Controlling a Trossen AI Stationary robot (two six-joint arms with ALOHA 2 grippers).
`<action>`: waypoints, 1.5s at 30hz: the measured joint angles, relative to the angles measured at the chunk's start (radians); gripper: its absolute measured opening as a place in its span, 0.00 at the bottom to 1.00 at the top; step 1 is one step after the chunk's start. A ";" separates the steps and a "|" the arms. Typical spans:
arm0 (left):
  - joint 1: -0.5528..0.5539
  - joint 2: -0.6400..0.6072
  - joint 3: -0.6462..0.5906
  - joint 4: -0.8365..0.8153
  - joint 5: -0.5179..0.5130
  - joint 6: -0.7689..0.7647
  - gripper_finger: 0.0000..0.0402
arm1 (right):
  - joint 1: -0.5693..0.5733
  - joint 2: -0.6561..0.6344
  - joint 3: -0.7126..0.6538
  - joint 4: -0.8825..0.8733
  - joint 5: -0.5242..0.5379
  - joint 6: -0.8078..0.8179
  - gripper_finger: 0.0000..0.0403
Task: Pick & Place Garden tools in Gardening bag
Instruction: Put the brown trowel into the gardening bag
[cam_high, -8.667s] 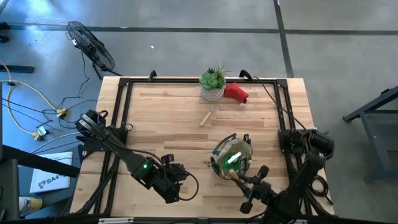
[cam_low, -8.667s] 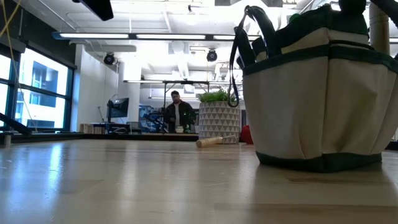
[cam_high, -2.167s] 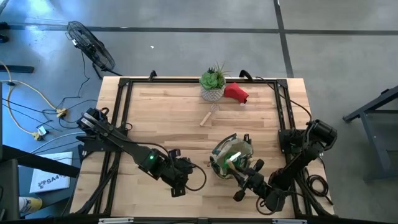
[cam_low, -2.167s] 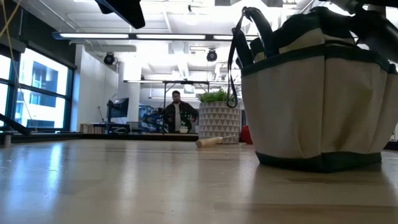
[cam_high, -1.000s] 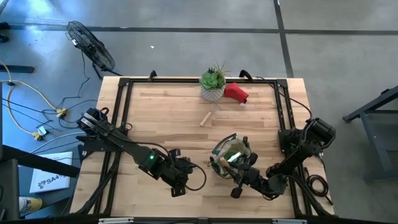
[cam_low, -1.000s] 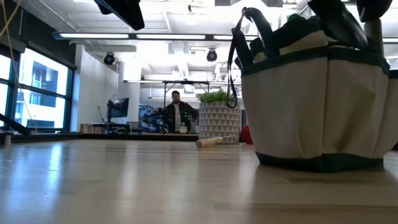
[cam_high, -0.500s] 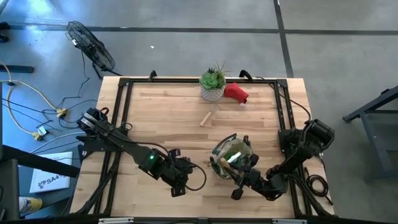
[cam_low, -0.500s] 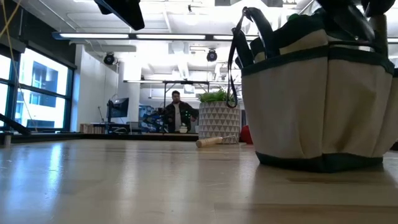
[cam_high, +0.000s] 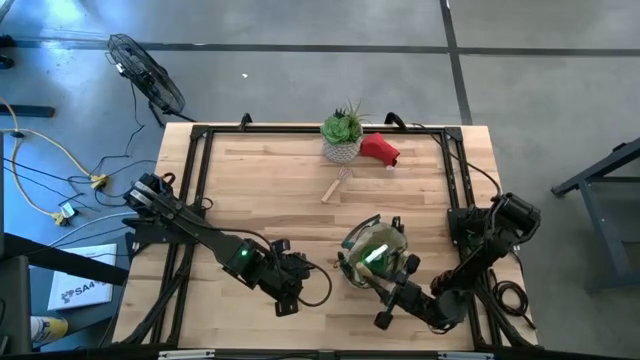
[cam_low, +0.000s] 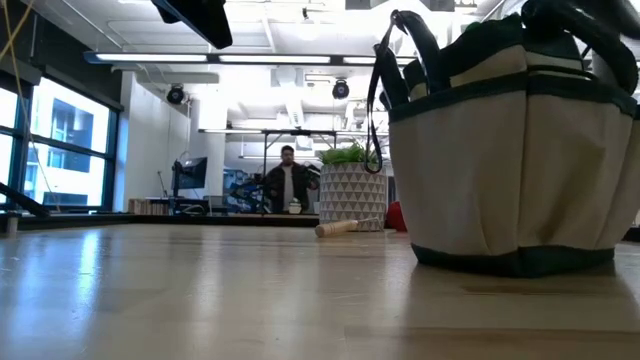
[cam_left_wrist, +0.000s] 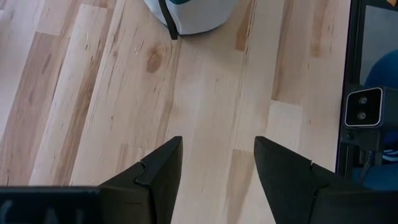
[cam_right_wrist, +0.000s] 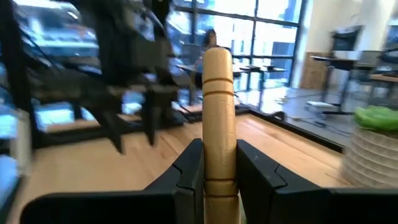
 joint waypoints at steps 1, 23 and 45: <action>0.000 0.000 0.000 0.000 0.000 0.000 0.49 | 0.000 0.000 -0.001 -0.030 0.023 0.021 0.15; 0.000 0.000 0.000 0.001 -0.002 0.027 0.49 | -0.050 -0.001 0.000 -0.138 -0.017 0.121 0.15; 0.000 0.000 0.000 0.004 -0.002 0.026 0.49 | -0.035 -0.002 0.000 -0.341 -0.029 0.377 0.15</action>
